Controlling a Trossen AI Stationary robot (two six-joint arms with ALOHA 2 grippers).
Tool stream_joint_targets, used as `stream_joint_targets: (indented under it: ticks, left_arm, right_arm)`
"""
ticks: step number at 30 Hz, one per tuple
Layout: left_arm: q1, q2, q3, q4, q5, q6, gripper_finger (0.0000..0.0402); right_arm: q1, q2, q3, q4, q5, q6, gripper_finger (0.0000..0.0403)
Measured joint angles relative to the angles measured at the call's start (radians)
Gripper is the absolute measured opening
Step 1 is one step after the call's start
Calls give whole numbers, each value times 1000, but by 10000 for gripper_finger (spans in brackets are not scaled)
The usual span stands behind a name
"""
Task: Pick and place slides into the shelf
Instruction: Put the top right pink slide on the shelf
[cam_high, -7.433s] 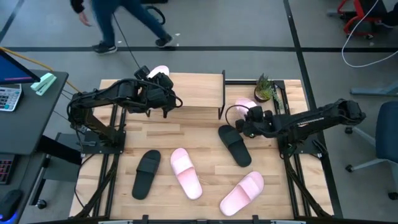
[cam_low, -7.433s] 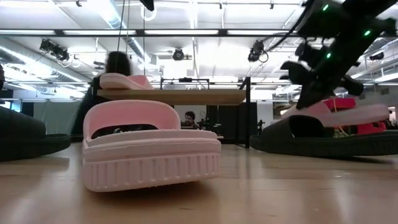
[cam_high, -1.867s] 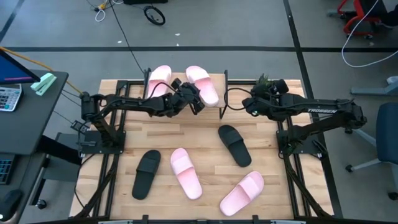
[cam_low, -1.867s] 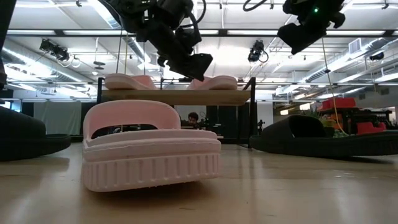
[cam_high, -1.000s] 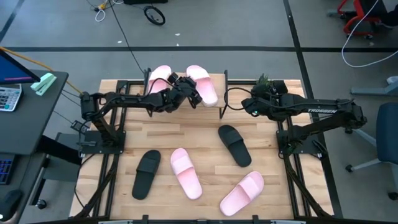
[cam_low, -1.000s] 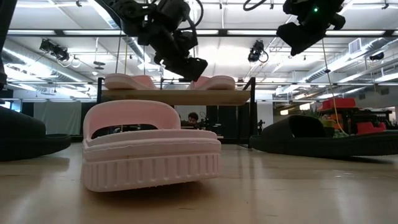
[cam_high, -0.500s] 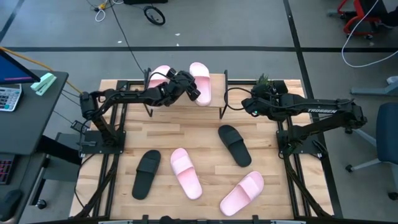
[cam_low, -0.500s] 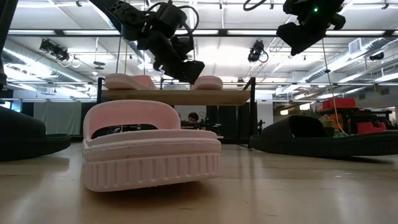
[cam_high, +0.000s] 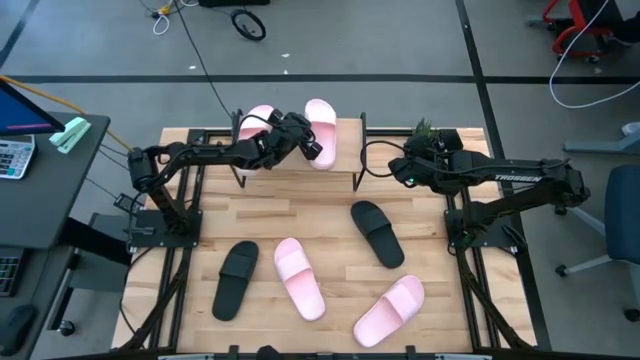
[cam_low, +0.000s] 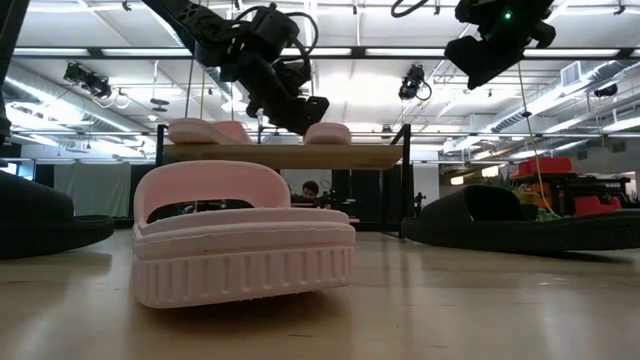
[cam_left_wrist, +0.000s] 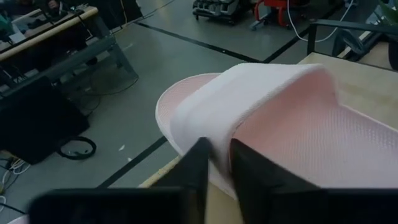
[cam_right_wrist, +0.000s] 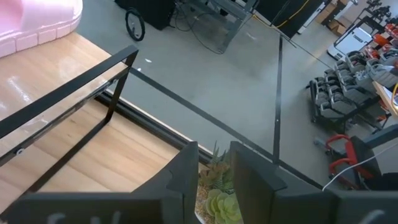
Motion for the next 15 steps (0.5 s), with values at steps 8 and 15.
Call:
stream_joint_targets:
  ticks: [8, 15]
  left_arm:
    - [-72, -6, 0, -23, -93, 84, 11]
    - [-161, -112, 22, -65, -232, 167, 9]
  right_arm:
    - [0, 0, 0, 0, 0, -1, 98]
    - [0, 0, 0, 0, 0, -10, 98]
